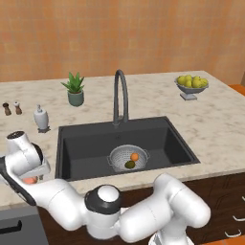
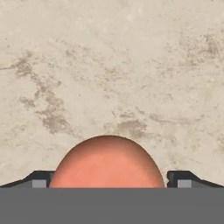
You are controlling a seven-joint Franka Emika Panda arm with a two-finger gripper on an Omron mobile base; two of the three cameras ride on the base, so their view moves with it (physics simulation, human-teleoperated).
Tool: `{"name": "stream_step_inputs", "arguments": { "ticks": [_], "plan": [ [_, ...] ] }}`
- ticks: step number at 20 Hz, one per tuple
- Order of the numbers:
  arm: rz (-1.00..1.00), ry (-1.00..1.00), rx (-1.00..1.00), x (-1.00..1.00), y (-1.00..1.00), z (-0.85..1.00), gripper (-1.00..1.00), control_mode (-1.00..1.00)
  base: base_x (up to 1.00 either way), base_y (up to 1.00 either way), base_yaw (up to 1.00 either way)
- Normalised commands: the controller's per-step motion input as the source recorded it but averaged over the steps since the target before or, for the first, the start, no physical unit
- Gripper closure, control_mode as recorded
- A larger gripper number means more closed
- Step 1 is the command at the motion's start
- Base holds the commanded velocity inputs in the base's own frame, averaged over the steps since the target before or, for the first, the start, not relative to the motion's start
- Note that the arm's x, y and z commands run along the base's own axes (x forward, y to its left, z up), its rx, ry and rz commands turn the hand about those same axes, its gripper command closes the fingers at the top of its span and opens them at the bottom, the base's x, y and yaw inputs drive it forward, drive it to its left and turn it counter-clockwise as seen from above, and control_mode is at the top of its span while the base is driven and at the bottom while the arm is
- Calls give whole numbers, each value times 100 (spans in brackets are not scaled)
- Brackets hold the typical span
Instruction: Put the colander in the sink, put the mango, peach, tangerine in the colander, and turn on the sink faucet and pour water over the colander.
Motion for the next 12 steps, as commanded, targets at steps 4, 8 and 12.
{"name": "stream_step_inputs", "arguments": {
  "ticks": [4, 8, 12],
  "plan": [
    [31, 0, 14, 13, 0, -38, -100, -100, 0, 0, 0],
    [25, 0, 14, 15, 0, -32, 100, -100, 0, 0, 0],
    [6, 8, 18, -12, -10, -24, 100, -100, 0, 0, 0]
  ]
}}
